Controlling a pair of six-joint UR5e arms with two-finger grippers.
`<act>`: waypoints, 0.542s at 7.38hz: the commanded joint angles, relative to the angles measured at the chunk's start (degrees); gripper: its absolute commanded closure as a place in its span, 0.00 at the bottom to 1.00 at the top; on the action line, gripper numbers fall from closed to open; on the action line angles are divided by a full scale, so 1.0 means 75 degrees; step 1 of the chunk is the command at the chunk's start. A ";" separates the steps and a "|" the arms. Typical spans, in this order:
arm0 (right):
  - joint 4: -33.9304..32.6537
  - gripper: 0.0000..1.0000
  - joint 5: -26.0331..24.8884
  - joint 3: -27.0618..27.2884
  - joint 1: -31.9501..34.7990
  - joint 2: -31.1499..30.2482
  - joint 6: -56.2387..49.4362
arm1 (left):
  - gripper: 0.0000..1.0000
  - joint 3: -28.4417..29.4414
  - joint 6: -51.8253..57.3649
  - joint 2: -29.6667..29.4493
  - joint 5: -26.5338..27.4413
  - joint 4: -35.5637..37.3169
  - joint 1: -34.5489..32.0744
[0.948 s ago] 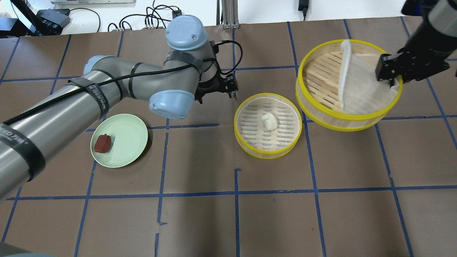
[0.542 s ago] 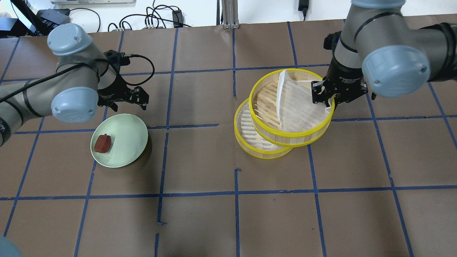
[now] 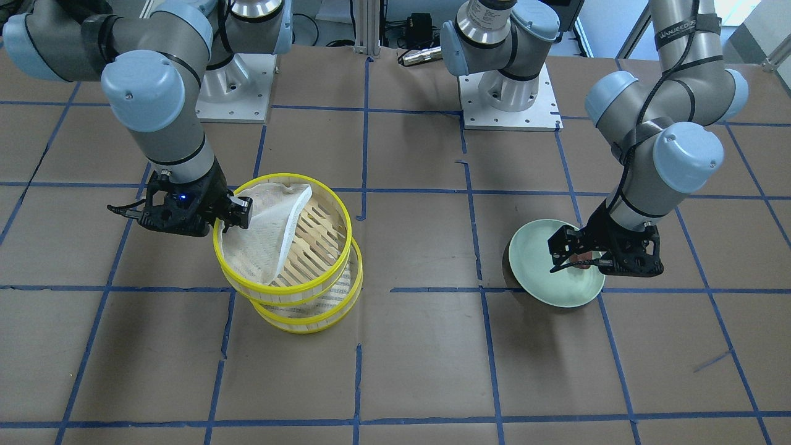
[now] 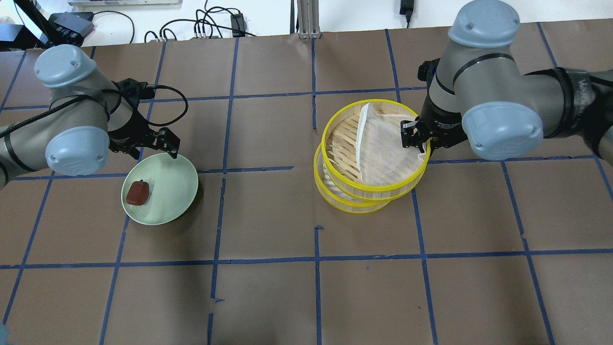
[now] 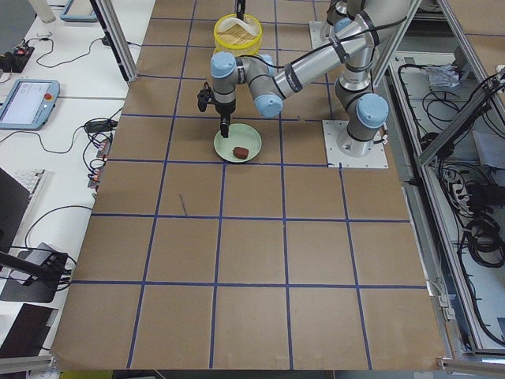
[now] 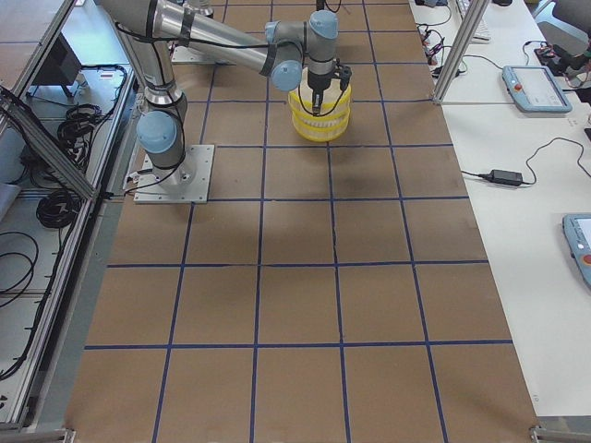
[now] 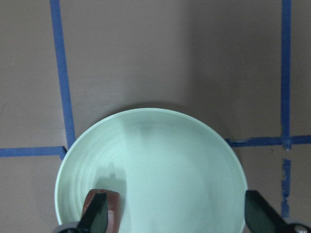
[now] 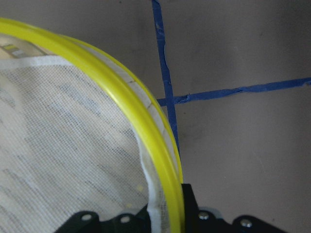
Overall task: Place buns in different layers of steamer
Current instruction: 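Lower the top tier onto the bottom tier while the left descends to the brown bun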
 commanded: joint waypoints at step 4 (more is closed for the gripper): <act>-0.0780 0.84 0.0575 0.0551 -0.0032 0.0053 -0.0136 | 0.01 -0.0038 0.0079 -0.0068 -0.0024 -0.0016 0.0068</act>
